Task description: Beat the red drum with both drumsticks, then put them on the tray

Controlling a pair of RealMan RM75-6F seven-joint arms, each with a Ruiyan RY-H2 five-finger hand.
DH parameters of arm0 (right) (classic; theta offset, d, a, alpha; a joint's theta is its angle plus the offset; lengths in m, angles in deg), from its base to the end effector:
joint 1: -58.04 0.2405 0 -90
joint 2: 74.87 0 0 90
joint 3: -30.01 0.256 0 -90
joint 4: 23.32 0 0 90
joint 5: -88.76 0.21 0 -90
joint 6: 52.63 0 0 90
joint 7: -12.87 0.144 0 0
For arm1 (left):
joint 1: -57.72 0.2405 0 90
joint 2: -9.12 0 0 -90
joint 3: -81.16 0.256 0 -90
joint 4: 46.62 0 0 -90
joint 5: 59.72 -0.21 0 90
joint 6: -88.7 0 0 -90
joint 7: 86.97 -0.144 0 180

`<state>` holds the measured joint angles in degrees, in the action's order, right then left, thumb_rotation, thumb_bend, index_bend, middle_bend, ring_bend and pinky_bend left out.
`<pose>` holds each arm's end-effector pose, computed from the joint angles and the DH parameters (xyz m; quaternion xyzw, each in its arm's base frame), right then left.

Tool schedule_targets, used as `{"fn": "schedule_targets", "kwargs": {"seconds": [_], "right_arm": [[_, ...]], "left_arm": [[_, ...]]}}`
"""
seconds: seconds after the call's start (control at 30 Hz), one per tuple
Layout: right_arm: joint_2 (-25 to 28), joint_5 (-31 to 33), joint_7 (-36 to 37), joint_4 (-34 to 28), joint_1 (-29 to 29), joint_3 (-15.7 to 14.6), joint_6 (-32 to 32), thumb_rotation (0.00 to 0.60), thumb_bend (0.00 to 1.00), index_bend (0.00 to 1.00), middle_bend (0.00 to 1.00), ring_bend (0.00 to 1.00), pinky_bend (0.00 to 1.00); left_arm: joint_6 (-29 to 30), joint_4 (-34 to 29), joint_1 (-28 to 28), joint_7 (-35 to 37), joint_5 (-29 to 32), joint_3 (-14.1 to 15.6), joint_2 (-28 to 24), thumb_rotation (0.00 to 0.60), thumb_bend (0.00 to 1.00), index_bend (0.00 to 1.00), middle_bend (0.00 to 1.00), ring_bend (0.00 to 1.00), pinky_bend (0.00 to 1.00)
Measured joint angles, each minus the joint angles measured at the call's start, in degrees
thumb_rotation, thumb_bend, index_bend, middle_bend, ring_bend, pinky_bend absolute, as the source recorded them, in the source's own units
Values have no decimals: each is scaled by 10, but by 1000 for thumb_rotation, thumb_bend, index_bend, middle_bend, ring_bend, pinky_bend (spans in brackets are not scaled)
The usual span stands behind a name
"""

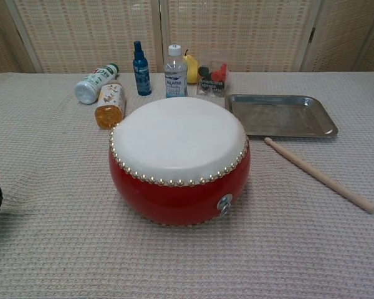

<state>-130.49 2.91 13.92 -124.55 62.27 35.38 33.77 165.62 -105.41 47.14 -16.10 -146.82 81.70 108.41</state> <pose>-0.2860 -0.1846 0.1996 0.5780 -0.3768 0.4166 0.5919 -0.3183 0.2000 -0.0245 -0.2937 -0.7170 -0.5969 0.2084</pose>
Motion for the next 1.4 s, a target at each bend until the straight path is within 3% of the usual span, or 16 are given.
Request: {"fn": "schedule_targets", "kwargs": {"seconds": [0.5, 0.83, 1.0, 1.17, 1.4], "right_arm": [[1, 0, -1, -3, -1, 1, 3, 600, 192, 42, 108, 22, 157], [2, -1, -4, -7, -2, 2, 5, 600, 192, 41, 108, 22, 158], [2, -2, -5, -8, -1, 3, 7, 600, 192, 41, 108, 22, 158], [1, -2, -7, -9, 0, 4, 5, 600, 192, 41, 108, 22, 158], [2, -2, -7, -8, 2, 2, -1, 600, 192, 41, 108, 22, 170]], "left_arm": [[-19, 10, -9, 6, 8, -11, 15, 435, 352, 809, 942, 811, 872], [-32, 10, -12, 13, 15, -14, 20, 596, 369, 875, 1000, 937, 986], [-26, 19, -9, 7, 18, -18, 27, 600, 395, 917, 1000, 987, 1000], [-19, 23, -5, 2, 29, -32, 35, 600, 488, 994, 1000, 1000, 1000], [2, 26, -6, -44, 17, -33, 25, 600, 559, 1000, 1000, 1000, 1000]]}}
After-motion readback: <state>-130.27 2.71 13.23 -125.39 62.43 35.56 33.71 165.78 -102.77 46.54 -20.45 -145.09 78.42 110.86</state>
